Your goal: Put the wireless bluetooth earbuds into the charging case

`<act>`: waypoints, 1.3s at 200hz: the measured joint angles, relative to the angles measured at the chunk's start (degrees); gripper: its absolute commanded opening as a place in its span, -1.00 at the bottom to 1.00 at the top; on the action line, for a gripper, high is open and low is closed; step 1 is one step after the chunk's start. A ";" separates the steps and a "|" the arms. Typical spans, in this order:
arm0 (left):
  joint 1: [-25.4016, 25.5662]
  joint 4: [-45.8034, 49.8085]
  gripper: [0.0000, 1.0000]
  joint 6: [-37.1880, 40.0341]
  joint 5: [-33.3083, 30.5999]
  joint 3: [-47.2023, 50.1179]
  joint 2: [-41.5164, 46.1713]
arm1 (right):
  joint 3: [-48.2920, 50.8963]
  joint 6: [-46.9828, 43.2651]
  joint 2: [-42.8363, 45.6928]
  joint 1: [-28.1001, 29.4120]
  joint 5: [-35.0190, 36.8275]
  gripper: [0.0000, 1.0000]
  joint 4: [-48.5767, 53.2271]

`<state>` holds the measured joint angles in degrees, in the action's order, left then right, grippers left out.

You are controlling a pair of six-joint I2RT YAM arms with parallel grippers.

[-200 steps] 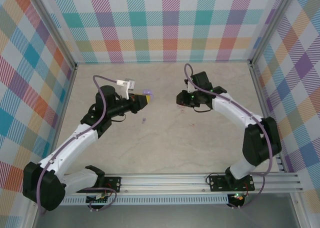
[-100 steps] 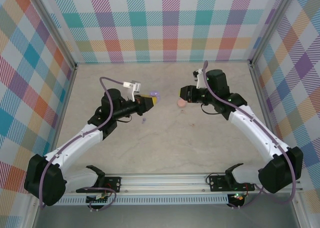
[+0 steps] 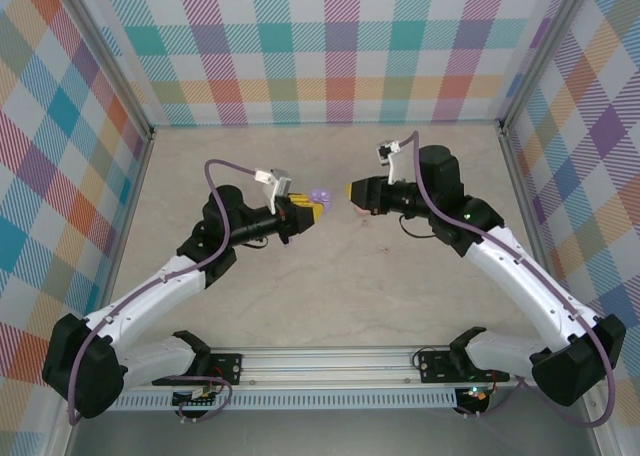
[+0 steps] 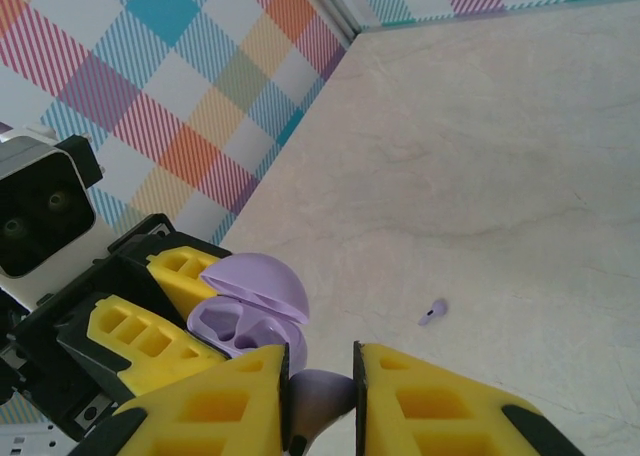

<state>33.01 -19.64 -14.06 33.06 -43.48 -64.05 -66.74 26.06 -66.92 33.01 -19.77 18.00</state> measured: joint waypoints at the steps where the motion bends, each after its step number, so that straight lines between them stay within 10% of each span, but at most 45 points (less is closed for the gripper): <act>1: 0.04 0.00 -0.71 0.04 0.02 0.00 0.00 | 0.00 0.00 0.00 0.11 0.02 -0.56 0.00; 260: 3.23 3.63 -0.71 3.21 1.81 -3.39 -0.39 | -1.92 -2.80 -1.51 6.54 5.84 -0.57 -1.62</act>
<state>36.25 -16.01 -10.85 34.87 -46.87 -64.45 -68.66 23.27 -68.42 39.55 -13.93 16.38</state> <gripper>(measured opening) 0.220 0.217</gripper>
